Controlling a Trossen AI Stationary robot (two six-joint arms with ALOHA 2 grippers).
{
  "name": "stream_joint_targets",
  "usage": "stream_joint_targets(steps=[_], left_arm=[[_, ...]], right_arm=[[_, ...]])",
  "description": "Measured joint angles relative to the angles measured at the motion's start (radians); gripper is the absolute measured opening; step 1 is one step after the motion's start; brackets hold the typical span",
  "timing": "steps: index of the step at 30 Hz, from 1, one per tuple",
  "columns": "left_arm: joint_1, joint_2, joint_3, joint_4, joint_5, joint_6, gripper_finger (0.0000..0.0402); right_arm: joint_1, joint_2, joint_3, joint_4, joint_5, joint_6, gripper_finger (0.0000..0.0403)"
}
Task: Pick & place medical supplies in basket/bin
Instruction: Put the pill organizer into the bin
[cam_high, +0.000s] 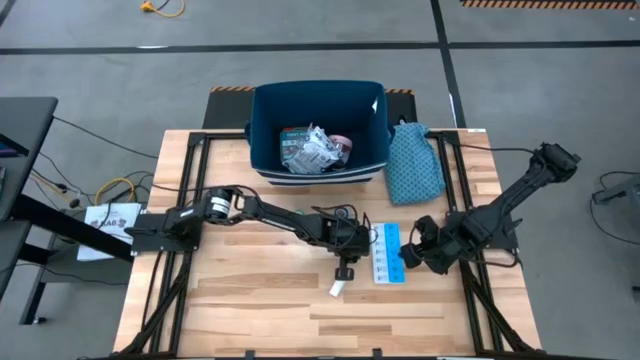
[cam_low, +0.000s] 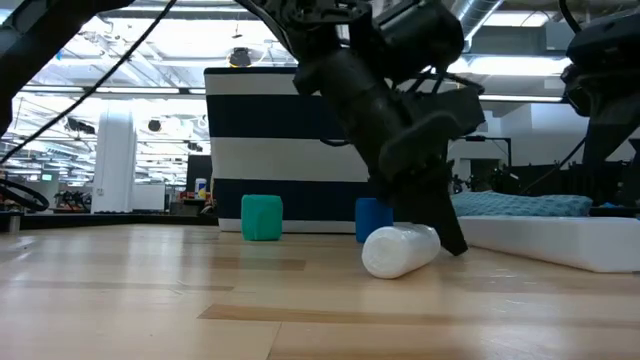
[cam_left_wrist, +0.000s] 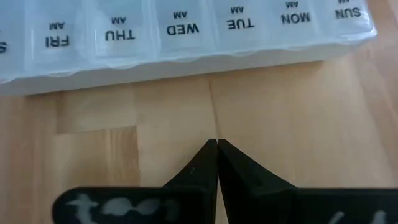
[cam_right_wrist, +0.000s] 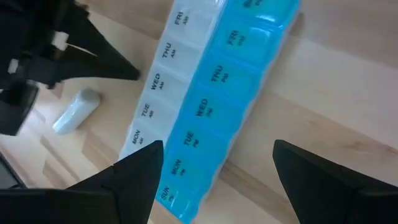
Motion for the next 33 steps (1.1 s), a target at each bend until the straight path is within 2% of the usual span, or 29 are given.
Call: stream_joint_targets(steps=[6, 14, 21, 25, 33], left_arm=[[-0.006, 0.002, 0.005, 0.02, -0.006, -0.001, 0.0], [-0.009, 0.005, 0.01, 0.03, -0.006, -0.001, 0.0], [-0.009, 0.005, 0.01, 0.032, -0.006, -0.002, 0.0], [-0.009, 0.005, 0.011, 0.035, -0.006, -0.002, 0.0], [-0.008, 0.005, 0.011, 0.058, -0.01, -0.001, 0.0]], right_arm=[[0.0, -0.002, -0.081, 0.107, -0.002, 0.014, 0.0295], [0.0, -0.002, -0.201, 0.334, -0.001, -0.005, 0.0295], [0.0, -0.002, -0.247, 0.358, -0.002, 0.006, 0.0295], [0.0, -0.004, -0.279, 0.43, 0.004, 0.007, 0.0295], [0.0, -0.003, -0.281, 0.444, 0.006, -0.008, 0.0295]])
